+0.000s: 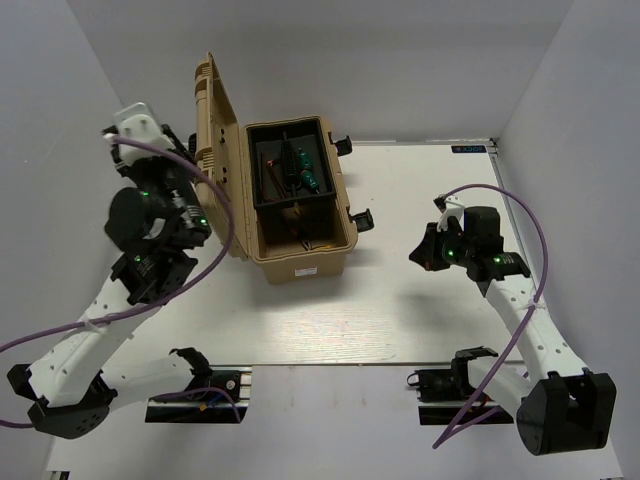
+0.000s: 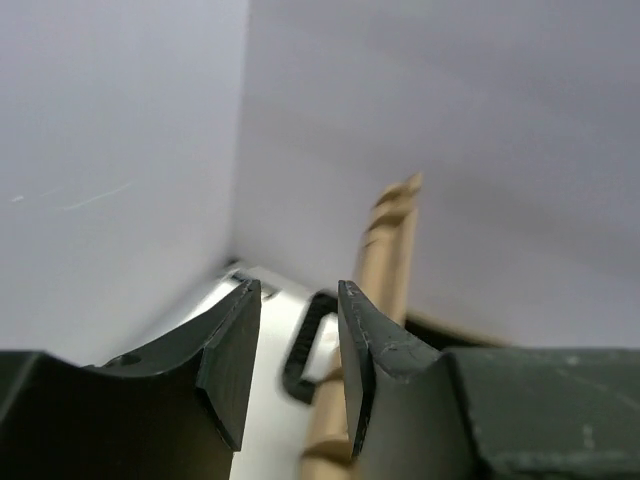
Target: Sort the tools into containers
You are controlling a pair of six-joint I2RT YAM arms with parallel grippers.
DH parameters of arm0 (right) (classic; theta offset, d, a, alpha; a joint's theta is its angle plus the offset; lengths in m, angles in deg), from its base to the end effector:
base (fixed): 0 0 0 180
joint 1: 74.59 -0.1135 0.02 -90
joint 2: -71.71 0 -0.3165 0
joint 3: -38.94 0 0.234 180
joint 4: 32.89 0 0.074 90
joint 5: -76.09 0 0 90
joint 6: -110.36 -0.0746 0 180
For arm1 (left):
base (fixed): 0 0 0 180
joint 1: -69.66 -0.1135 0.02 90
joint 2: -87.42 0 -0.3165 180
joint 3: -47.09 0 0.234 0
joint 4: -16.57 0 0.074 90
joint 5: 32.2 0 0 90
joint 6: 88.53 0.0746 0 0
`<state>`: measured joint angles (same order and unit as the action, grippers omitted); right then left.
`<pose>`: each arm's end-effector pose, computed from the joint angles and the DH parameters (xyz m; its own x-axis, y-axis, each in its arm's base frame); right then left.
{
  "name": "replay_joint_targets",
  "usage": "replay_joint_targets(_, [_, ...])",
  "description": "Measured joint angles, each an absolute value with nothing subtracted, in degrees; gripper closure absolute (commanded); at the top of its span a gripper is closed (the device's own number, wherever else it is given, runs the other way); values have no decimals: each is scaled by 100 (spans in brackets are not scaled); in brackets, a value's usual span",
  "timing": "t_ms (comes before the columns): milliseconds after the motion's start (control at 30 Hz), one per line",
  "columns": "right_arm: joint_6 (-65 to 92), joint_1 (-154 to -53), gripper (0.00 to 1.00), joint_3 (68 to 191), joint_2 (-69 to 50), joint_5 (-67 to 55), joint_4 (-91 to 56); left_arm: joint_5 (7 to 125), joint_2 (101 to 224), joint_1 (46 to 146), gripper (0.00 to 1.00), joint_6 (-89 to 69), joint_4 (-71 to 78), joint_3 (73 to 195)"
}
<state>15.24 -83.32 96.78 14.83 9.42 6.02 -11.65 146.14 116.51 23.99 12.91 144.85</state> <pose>0.1867 0.0586 0.2949 -0.6454 -0.0162 -0.7637 -0.3920 0.8651 0.3129 0.1324 -0.0391 0.5894 0.2639 -0.0849 -0.9608 -0.3974 0.8981 -0.1885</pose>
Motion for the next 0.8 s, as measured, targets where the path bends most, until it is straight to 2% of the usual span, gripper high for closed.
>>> replay_joint_targets(267, [1522, -8328, 100, 9678, 1662, 944, 598, -1213, 14664, 10735, 52, 1601, -348, 13746])
replay_joint_targets(467, [1520, -8321, 100, 9676, 1845, 942, 598, -380, 15005, 9666, 53, 187, -1998, 13768])
replay_joint_targets(600, [1522, -8315, 100, 9676, 1979, 940, 598, 723, 15047, 9264, 54, -475, -2398, 13805])
replay_joint_targets(800, [1522, -8291, 100, 9676, 1985, 940, 594, 3294, 14905, 9216, 51, -578, -2551, 13814])
